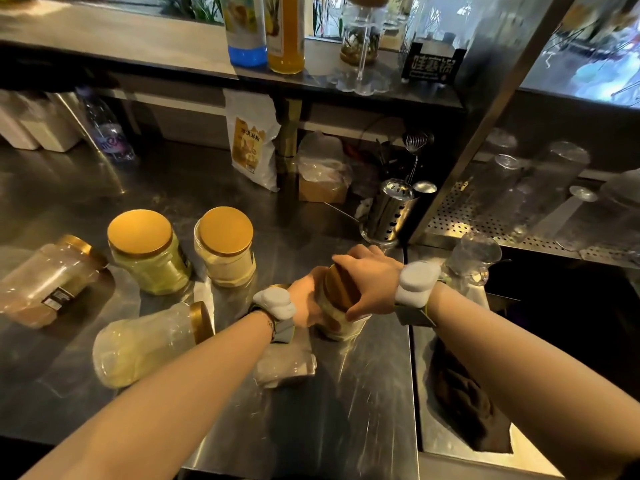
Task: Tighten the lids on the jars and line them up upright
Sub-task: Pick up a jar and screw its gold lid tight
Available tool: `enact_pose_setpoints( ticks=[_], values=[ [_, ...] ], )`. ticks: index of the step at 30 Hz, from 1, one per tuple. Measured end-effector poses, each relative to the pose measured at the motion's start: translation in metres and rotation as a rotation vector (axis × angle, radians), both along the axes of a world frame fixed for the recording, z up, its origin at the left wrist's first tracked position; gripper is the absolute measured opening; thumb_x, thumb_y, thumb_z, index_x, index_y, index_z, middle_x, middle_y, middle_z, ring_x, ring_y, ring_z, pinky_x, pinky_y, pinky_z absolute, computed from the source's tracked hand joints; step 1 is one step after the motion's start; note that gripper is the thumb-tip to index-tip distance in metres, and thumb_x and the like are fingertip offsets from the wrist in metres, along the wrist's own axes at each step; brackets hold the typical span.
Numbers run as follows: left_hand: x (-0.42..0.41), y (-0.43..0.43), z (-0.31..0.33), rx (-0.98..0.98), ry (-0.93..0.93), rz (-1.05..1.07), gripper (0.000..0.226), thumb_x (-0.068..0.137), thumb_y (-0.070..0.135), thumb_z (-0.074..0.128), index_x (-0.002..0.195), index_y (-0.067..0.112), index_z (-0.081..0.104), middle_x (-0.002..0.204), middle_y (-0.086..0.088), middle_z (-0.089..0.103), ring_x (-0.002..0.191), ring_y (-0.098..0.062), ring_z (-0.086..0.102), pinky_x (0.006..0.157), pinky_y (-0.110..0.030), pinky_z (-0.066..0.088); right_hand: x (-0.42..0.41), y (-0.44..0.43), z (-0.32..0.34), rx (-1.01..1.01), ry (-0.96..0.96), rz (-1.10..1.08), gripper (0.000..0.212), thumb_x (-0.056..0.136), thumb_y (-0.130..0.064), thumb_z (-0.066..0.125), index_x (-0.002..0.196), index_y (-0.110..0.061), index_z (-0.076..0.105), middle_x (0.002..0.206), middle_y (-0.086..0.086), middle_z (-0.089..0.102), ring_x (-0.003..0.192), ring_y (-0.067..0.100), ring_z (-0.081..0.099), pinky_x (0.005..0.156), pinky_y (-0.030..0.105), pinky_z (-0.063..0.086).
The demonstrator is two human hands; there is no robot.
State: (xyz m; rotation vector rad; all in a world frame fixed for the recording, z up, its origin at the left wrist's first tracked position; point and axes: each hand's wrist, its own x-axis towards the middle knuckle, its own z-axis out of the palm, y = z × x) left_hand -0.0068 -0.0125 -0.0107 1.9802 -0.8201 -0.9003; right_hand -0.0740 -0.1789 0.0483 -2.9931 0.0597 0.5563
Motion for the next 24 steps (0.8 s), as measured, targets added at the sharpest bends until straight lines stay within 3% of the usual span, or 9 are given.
enact_pose_setpoints(
  ticks=[5, 12, 15, 17, 20, 22, 24],
  values=[
    [0.0, -0.002, 0.002, -0.005, 0.004, -0.01, 0.086, 0.057, 0.013, 0.09, 0.131, 0.009, 0.047, 0.123, -0.014, 0.061, 0.113, -0.031, 0.059, 0.097, -0.042, 0.049, 0.007, -0.002, 0.0, 0.003, 0.054, 0.041, 0.102, 0.054, -0.057, 0.077, 0.138, -0.032, 0.025, 0.132, 0.002, 0.04, 0.119, 0.025, 0.041, 0.088, 0.041, 0.052],
    [-0.005, -0.009, -0.003, 0.007, -0.014, -0.005, 0.092, 0.051, 0.016, 0.093, 0.129, 0.009, 0.046, 0.12, -0.014, 0.061, 0.11, -0.03, 0.06, 0.089, -0.032, 0.049, 0.0, -0.004, 0.006, 0.127, 0.071, 0.067, 0.098, 0.057, -0.032, 0.087, 0.137, -0.03, 0.03, 0.134, 0.0, 0.039, 0.122, 0.023, 0.045, 0.093, 0.04, 0.053],
    [-0.005, -0.013, -0.004, 0.088, -0.016, -0.013, 0.096, 0.049, 0.019, 0.093, 0.131, 0.012, 0.045, 0.114, -0.003, 0.058, 0.108, -0.022, 0.058, 0.085, -0.022, 0.043, -0.01, -0.014, 0.011, 0.252, 0.074, 0.042, 0.095, 0.057, -0.022, 0.087, 0.133, -0.037, 0.032, 0.133, -0.007, 0.037, 0.121, 0.02, 0.044, 0.093, 0.038, 0.052],
    [-0.005, -0.022, -0.008, 0.179, -0.035, -0.062, 0.086, 0.058, 0.021, 0.089, 0.131, 0.013, 0.045, 0.109, 0.005, 0.054, 0.103, -0.015, 0.054, 0.083, -0.018, 0.04, -0.017, -0.023, 0.013, 0.288, 0.075, 0.015, 0.095, 0.056, -0.021, 0.087, 0.131, -0.04, 0.032, 0.131, -0.009, 0.037, 0.122, 0.02, 0.045, 0.093, 0.039, 0.053],
    [-0.006, -0.034, -0.012, 0.321, -0.106, -0.118, 0.055, 0.086, 0.02, 0.069, 0.134, 0.01, 0.044, 0.129, -0.008, 0.055, 0.119, -0.021, 0.053, 0.099, -0.022, 0.04, -0.024, -0.033, 0.015, 0.275, 0.09, -0.049, 0.099, 0.056, -0.021, 0.088, 0.133, -0.041, 0.03, 0.134, -0.007, 0.033, 0.125, 0.021, 0.042, 0.095, 0.038, 0.052],
    [-0.007, -0.041, -0.011, 0.365, -0.15, -0.17, 0.061, 0.084, 0.023, 0.071, 0.136, 0.013, 0.042, 0.127, -0.007, 0.056, 0.117, -0.022, 0.055, 0.102, -0.033, 0.045, -0.03, -0.037, 0.017, 0.276, 0.073, -0.084, 0.101, 0.056, -0.02, 0.089, 0.136, -0.037, 0.029, 0.138, -0.005, 0.03, 0.128, 0.02, 0.04, 0.098, 0.037, 0.05],
    [-0.011, -0.051, -0.01, 0.369, -0.191, -0.174, 0.068, 0.076, 0.022, 0.078, 0.134, 0.01, 0.045, 0.122, -0.006, 0.058, 0.11, -0.018, 0.057, 0.098, -0.032, 0.047, -0.039, -0.04, 0.019, 0.307, 0.048, -0.099, 0.101, 0.058, -0.018, 0.088, 0.139, -0.032, 0.029, 0.141, -0.003, 0.029, 0.129, 0.02, 0.039, 0.1, 0.037, 0.049]
  ],
)
